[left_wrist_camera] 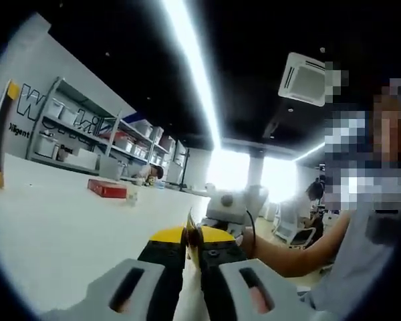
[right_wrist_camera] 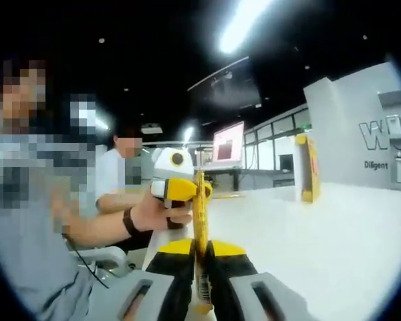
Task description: Tear open the coffee pouch, take out the coffee, and pour the coffee from the pouch into the cup
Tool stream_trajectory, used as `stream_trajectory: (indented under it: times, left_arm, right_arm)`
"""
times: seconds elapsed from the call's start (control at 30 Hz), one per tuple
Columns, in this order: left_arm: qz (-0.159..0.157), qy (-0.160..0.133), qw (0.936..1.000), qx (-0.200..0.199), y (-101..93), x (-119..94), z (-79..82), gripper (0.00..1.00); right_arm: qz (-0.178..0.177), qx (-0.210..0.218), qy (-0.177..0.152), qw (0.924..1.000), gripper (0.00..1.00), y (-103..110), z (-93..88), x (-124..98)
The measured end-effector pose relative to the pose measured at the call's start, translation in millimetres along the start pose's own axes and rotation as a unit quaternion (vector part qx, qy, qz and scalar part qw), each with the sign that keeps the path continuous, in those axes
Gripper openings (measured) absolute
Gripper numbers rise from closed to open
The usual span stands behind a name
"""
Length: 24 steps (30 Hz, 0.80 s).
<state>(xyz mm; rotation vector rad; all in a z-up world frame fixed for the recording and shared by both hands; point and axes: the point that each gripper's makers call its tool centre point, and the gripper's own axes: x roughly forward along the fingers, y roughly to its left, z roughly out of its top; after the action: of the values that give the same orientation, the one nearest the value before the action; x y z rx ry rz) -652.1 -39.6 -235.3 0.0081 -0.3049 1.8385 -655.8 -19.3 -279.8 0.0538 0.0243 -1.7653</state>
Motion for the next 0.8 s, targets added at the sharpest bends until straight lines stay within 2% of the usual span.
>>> stream_trajectory:
  times: [0.23, 0.37, 0.47, 0.53, 0.8]
  left_arm:
    - [-0.002, -0.005, 1.0000, 0.002, -2.3, 0.7, 1.7, 0.10]
    - [0.017, -0.017, 0.9996, 0.017, -5.4, -0.3, 11.8, 0.11]
    - [0.035, -0.037, 0.9979, 0.040, -14.1, -1.8, 26.1, 0.12]
    - [0.037, -0.052, 0.9969, 0.046, -22.3, -3.7, 34.4, 0.13]
    - [0.020, -0.092, 0.9949, 0.035, -55.6, -12.2, 51.6, 0.17]
  right_arm:
    - [-0.004, -0.002, -0.009, 0.9999, 0.09, 0.1, 4.6, -3.4]
    - [-0.009, 0.027, -0.031, 0.9991, 0.08, 3.9, 14.1, -1.5]
    - [-0.011, 0.049, -0.052, 0.9974, 0.08, 11.3, 22.4, -0.3]
    - [-0.013, 0.046, -0.062, 0.9969, 0.08, 19.3, 26.7, -1.1]
    - [-0.021, 0.044, -0.121, 0.9915, 0.08, 48.1, 48.5, -11.3]
